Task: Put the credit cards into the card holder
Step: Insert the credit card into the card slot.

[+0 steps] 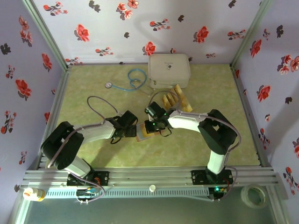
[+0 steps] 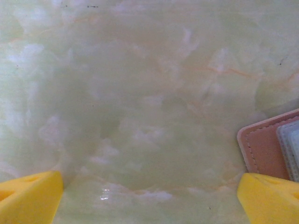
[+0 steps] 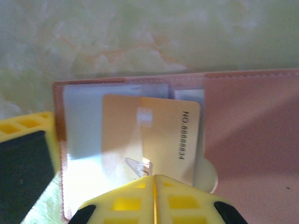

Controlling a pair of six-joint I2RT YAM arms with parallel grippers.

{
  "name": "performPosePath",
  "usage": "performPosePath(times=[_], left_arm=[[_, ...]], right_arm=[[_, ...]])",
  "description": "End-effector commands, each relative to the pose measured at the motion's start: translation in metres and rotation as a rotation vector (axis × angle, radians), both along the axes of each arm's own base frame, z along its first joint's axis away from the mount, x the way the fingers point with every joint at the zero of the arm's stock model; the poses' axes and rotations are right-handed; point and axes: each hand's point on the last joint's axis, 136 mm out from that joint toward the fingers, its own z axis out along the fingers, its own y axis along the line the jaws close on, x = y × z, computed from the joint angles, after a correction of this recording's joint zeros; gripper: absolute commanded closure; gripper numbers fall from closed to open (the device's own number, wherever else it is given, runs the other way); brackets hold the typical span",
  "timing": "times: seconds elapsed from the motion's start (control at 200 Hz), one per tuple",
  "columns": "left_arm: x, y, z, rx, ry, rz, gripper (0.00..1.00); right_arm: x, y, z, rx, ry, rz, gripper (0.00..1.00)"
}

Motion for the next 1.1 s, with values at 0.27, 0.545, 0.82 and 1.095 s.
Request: performPosePath(times=[0.27,0.545,0.82,1.095], left_arm=[[-0.004,0.007,-0.016,0.032,0.028,-0.003,0.02],[-0.004,0.006,-0.017,0.034,0.029,-0.006,0.02],[-0.003,0.005,-0.016,0.036,0.027,-0.011,0.02],[-0.002,0.004,-0.018,0.040,0.030,-0.014,0.02]], right_arm=[[0.019,-0.010,0.019,-0.052,-0.072,-0.026,0.92],[0.036,-0.027,0.005,-0.098,-0.060,-0.075,0.92],[0.034,-0.019,-0.007,-0.089,-0.022,-0.059,0.93],[0.028,-0.006,-0.008,-0.049,0.003,-0.039,0.94]])
